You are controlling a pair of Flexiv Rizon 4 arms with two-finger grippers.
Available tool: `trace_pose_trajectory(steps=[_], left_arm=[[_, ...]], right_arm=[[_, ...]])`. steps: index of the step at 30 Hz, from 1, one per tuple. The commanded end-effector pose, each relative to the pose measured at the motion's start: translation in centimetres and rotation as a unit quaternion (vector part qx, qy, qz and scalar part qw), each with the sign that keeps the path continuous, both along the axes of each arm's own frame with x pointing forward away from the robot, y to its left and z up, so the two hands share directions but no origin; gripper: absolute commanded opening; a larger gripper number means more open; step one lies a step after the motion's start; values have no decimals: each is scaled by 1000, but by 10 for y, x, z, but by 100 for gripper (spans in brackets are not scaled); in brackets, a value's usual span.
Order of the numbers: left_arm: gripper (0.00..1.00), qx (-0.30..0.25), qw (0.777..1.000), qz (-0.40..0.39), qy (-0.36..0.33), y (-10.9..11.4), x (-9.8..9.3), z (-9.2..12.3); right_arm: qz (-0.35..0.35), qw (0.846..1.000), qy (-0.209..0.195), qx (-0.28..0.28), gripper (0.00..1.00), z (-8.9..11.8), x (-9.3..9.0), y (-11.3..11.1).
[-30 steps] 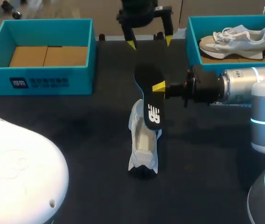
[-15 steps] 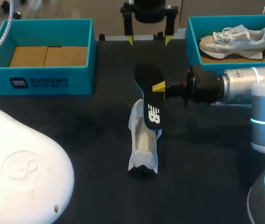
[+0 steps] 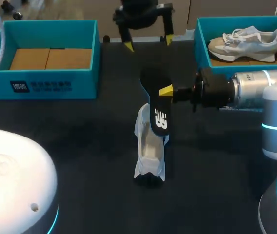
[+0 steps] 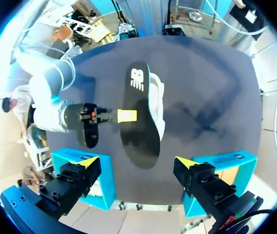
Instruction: Take the shoe out of the shoebox, open the shoe tongue, remove and reinsert the insole, then place the shoe into the shoebox
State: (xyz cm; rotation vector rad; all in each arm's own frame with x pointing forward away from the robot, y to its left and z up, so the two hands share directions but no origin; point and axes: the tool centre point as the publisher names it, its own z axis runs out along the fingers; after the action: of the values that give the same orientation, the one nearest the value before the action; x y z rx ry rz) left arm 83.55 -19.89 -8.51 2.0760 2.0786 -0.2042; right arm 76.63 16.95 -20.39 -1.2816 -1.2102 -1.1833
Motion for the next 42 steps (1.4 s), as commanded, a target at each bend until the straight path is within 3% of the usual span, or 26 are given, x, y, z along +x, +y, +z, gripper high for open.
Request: trace_pose_trajectory(steps=[1, 6, 12, 13, 14, 24, 31, 35, 42], left_arm=[[100, -356, 932, 4, -73, 37, -18, -3], [100, -433, 898, 5, -79, 49, -17, -10], [100, -522, 849, 51, -54, 60, 3, -22], [100, -519, 851, 68, -52, 62, 6, -24], [100, -479, 869, 110, -46, 63, 10, -28], [100, -479, 869, 110, -46, 63, 10, -28], [100, -553, 830, 68, -10, 66, -3, -37], [100, -605, 794, 66, -2, 74, -6, -43], [100, -602, 796, 62, 7, 75, -5, -47]], right_arm=[[-1, 1000, 0, 0, 0, -1, -1, 1], [-1, 1000, 0, 0, 0, -1, -1, 1], [-1, 1000, 0, 0, 0, -1, -1, 1], [-1, 1000, 0, 0, 0, -1, -1, 1], [-1, 1000, 0, 0, 0, -1, -1, 1], [-1, 1000, 0, 0, 0, -1, -1, 1], [-1, 1000, 0, 0, 0, -1, -1, 1], [-1, 1000, 0, 0, 0, -1, -1, 1], [-1, 1000, 0, 0, 0, -1, -1, 1]])
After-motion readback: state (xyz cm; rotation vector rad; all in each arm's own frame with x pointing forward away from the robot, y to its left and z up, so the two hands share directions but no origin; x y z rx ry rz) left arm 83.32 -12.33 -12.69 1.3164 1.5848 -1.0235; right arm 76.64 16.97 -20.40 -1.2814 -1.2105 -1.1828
